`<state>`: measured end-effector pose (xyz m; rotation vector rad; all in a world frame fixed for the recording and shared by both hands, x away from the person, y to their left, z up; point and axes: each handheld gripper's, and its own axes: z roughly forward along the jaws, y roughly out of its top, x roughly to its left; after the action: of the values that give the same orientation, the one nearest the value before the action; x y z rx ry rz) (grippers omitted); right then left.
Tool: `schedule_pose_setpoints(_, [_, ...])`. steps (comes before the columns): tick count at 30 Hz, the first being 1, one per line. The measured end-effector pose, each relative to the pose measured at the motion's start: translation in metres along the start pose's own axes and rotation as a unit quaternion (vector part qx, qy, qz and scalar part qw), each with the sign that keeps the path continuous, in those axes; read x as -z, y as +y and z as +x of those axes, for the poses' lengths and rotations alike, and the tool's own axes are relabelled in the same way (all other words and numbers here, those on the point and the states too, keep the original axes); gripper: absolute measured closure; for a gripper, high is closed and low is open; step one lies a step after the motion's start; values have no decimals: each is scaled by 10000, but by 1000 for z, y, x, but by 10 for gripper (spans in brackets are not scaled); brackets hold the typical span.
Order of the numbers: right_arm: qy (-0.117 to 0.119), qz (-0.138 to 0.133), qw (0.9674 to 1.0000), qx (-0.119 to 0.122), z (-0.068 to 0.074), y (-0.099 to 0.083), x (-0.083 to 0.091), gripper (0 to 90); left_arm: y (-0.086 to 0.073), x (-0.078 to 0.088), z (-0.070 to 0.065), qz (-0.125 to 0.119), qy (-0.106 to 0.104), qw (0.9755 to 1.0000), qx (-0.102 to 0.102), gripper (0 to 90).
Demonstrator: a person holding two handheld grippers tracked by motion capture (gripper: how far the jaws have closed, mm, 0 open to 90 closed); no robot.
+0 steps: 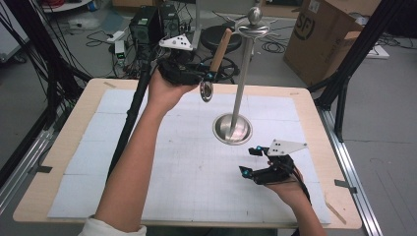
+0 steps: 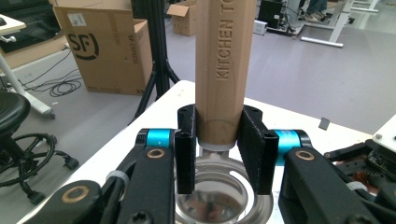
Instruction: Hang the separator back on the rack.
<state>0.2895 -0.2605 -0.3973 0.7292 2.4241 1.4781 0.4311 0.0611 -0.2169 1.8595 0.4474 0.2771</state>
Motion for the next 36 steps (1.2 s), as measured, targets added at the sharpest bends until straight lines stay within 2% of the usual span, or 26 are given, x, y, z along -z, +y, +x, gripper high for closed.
schedule_pose_setpoints(10, [15,7,10000,6,0,0,-1,241,7,-5,2,128,22,9999,-56,688])
schedule_pose_setpoints(31, [18,-14,10000,-5,0,-1,0,241,8,-16,4,207,-16,9998,11,678])
schedule_pose_setpoints(32, [23,-18,10000,-5,0,-1,0,241,8,-17,4,179,27,9998,59,654])
schedule_pose_setpoints(34, [16,-27,10000,11,0,0,0,241,7,-18,3,174,151,9997,38,551])
schedule_pose_setpoints(36, [29,-14,10000,13,0,0,0,241,6,-19,4,243,256,9993,148,491])
